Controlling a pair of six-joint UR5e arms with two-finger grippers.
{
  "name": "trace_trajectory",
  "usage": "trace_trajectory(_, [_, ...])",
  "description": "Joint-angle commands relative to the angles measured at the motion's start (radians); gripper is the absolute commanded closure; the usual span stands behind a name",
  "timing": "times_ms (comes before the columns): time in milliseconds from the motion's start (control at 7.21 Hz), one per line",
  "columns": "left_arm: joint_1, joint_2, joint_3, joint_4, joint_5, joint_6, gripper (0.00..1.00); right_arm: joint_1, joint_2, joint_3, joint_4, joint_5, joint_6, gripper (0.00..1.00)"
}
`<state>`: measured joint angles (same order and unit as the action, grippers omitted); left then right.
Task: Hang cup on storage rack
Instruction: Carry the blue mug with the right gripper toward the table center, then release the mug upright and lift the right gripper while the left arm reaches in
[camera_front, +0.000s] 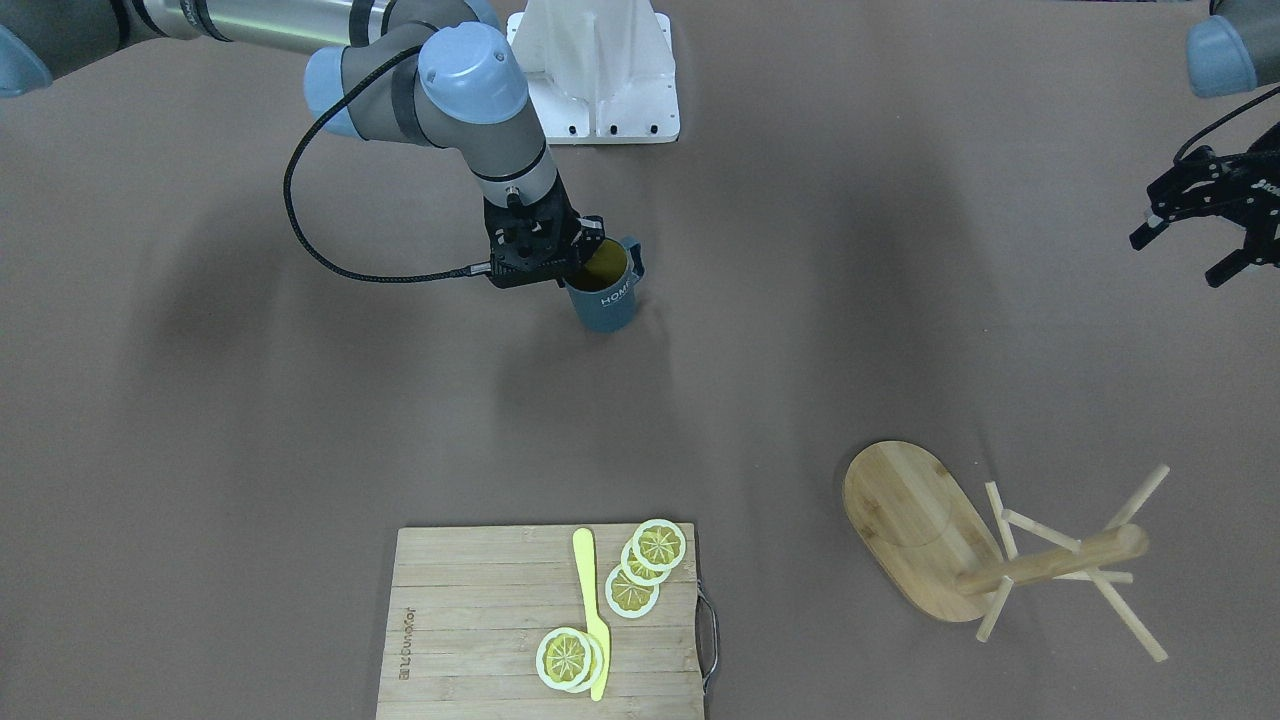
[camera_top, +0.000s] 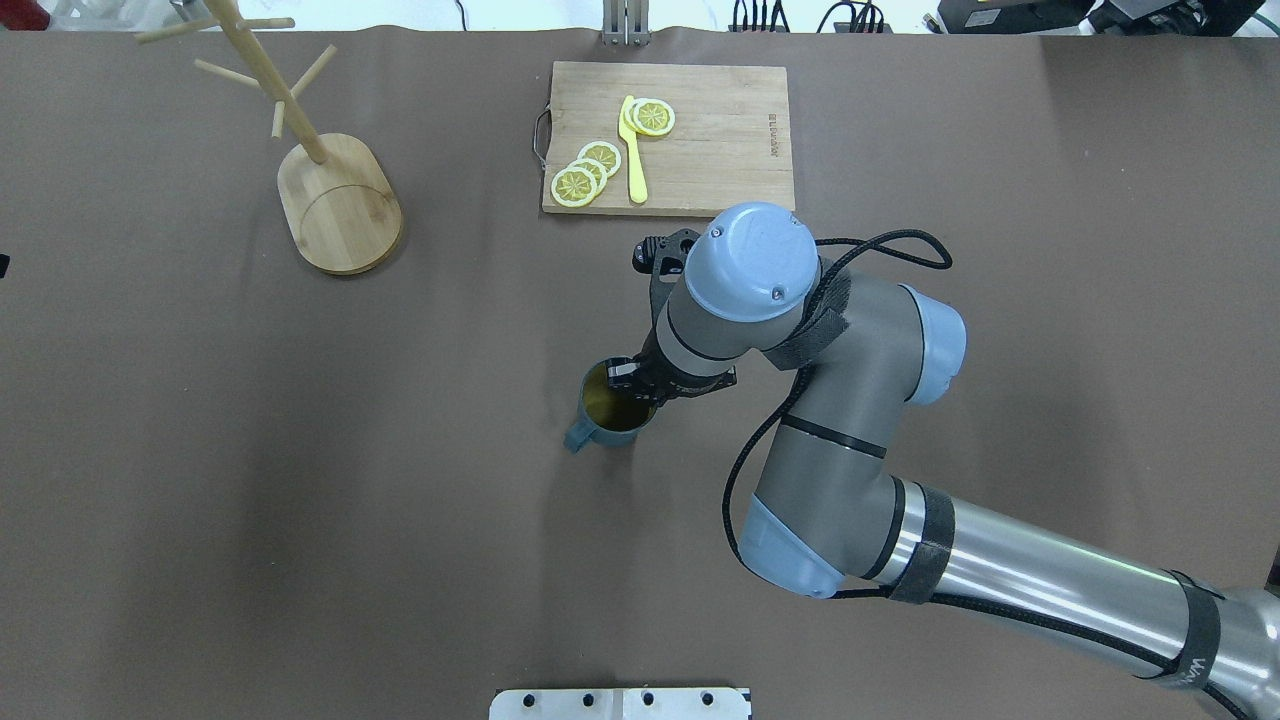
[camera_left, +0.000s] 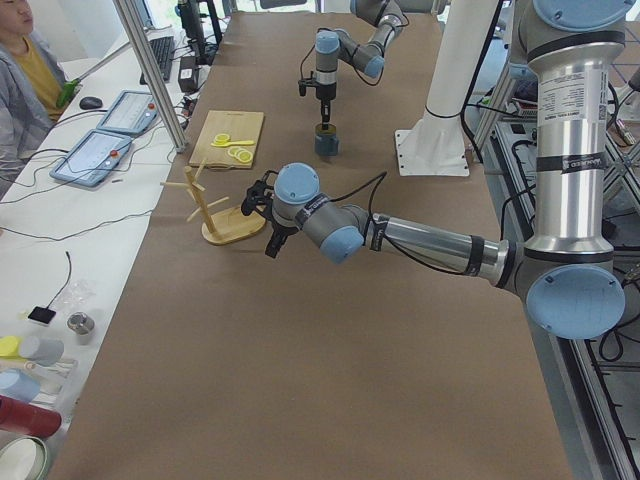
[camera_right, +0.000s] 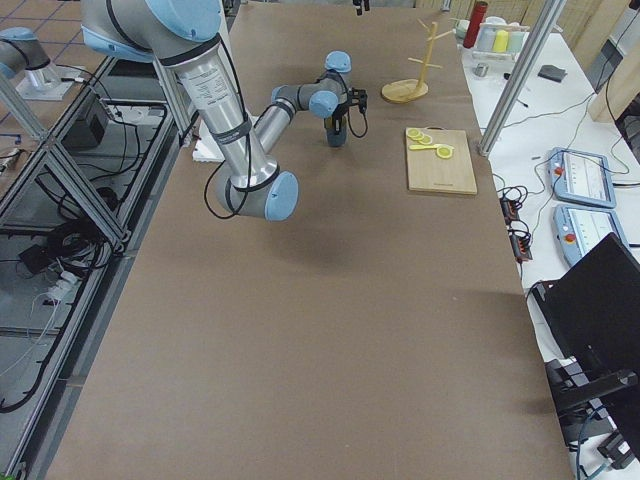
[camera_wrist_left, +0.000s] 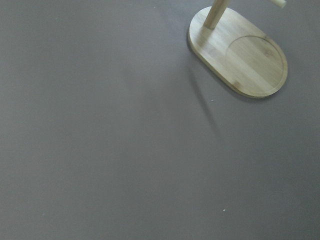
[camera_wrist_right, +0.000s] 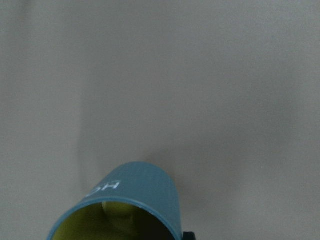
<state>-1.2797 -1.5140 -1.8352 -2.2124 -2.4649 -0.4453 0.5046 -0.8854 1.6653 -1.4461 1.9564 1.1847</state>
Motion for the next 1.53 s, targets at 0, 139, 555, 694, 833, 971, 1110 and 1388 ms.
trace_trajectory(0, [0.094, -0.095, -0.004, -0.075, -0.002, -0.105, 0.03, -0.002, 0.000, 0.002, 0.003, 0.001, -0.003, 0.15])
trace_trajectory(139, [0.124, -0.145, -0.004, -0.087, 0.006, -0.111, 0.04, -0.002, 0.000, 0.008, 0.003, 0.001, -0.008, 0.02])
trace_trajectory(555, [0.274, -0.273, 0.040, -0.209, 0.033, -0.101, 0.04, 0.104, -0.091, 0.094, 0.003, 0.096, -0.036, 0.01])
trace_trajectory(694, [0.360, -0.281, 0.042, -0.240, 0.141, -0.096, 0.04, 0.150, -0.137, 0.120, 0.003, 0.129, -0.080, 0.01])
trace_trajectory(833, [0.444, -0.285, 0.045, -0.319, 0.255, -0.099, 0.04, 0.178, -0.151, 0.122, 0.003, 0.140, -0.117, 0.01])
trace_trajectory(971, [0.520, -0.298, 0.056, -0.352, 0.327, -0.099, 0.04, 0.193, -0.162, 0.119, 0.003, 0.142, -0.122, 0.01])
trace_trajectory(1110, [0.563, -0.325, 0.085, -0.377, 0.368, -0.098, 0.05, 0.204, -0.181, 0.114, 0.003, 0.138, -0.169, 0.01])
trace_trajectory(1388, [0.678, -0.374, 0.206, -0.543, 0.459, -0.101, 0.08, 0.222, -0.207, 0.107, 0.006, 0.128, -0.237, 0.01])
